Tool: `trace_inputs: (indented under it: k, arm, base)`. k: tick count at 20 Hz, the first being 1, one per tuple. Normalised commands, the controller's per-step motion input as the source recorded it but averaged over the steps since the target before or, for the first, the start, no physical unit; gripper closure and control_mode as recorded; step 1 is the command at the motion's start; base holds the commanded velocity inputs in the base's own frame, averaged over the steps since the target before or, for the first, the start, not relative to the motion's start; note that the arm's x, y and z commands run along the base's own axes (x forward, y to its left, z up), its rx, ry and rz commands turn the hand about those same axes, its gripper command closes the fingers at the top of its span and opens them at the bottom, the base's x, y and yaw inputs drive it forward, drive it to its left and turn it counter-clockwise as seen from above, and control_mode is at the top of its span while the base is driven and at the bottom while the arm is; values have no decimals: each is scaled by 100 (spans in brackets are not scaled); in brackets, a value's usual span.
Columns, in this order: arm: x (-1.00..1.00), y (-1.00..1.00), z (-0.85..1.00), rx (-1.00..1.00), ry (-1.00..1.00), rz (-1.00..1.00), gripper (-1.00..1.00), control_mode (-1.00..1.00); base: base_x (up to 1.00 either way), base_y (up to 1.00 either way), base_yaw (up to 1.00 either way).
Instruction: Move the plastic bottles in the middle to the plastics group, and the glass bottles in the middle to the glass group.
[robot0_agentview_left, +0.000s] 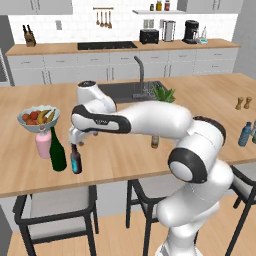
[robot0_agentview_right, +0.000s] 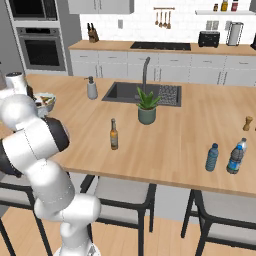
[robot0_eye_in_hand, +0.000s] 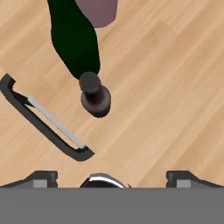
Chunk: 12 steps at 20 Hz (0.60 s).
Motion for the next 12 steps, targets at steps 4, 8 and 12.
trace_inputs:
  k: [4,8,12]
  arm:
    - [-32,-83,5,0,0,0,-100,-100]
    - [-29,-92,0,0,0,-4,-100,-100]
    - [-14,-90,2,0,0,-16,-100,-100]
  base:
    - [0,0,0]
    - [0,0,0]
    - [0,0,0]
